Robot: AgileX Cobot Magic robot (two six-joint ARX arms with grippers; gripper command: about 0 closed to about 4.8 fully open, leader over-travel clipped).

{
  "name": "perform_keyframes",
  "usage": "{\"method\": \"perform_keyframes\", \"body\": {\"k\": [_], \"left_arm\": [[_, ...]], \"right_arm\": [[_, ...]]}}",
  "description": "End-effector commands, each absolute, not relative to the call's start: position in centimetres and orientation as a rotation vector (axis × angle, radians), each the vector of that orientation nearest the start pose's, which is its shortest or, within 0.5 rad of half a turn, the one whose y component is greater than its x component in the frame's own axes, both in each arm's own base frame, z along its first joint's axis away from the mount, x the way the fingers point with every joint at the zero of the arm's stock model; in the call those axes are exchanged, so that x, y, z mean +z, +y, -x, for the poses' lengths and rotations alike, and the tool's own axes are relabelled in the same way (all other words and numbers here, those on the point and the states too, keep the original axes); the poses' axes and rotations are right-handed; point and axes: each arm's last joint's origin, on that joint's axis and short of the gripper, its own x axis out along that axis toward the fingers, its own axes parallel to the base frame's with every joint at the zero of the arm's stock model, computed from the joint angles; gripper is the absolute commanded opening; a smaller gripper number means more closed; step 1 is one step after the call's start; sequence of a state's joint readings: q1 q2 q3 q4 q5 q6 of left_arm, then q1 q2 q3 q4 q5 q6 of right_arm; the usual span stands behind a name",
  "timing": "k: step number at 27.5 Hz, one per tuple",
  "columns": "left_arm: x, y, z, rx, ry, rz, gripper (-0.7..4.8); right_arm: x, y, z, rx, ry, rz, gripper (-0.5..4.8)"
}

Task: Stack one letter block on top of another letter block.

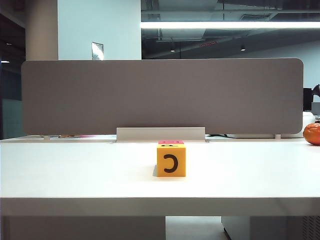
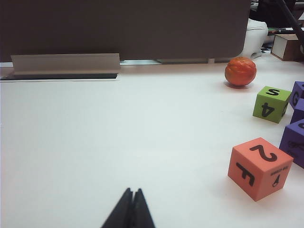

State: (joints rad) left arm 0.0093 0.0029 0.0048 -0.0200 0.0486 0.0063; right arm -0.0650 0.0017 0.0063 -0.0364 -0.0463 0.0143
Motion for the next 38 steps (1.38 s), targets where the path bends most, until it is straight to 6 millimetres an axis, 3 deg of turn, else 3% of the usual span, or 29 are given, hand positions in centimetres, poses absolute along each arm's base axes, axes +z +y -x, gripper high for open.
{"method": "perform_keyframes", "body": {"k": [1,19,38], "left_arm": [[16.5,-0.1,-9.7,-0.040,0.010,-0.003,-0.06],[16.5,-0.1,-9.7,-0.041,0.004,-0.003,-0.06],[15.9,-0.1,-9.7,-0.043,0.066,-0.001,-0.06]], "right_arm": [[16.2,-0.5,-9.7,-0.021,0.022,-0.016,-0.05],[16.2,-0.5,-9.7,-0.017,0.021,-0.020,-0.05],[16.0,0.9,-9.4,0.481,0.061,-0.071,-0.05]]}}
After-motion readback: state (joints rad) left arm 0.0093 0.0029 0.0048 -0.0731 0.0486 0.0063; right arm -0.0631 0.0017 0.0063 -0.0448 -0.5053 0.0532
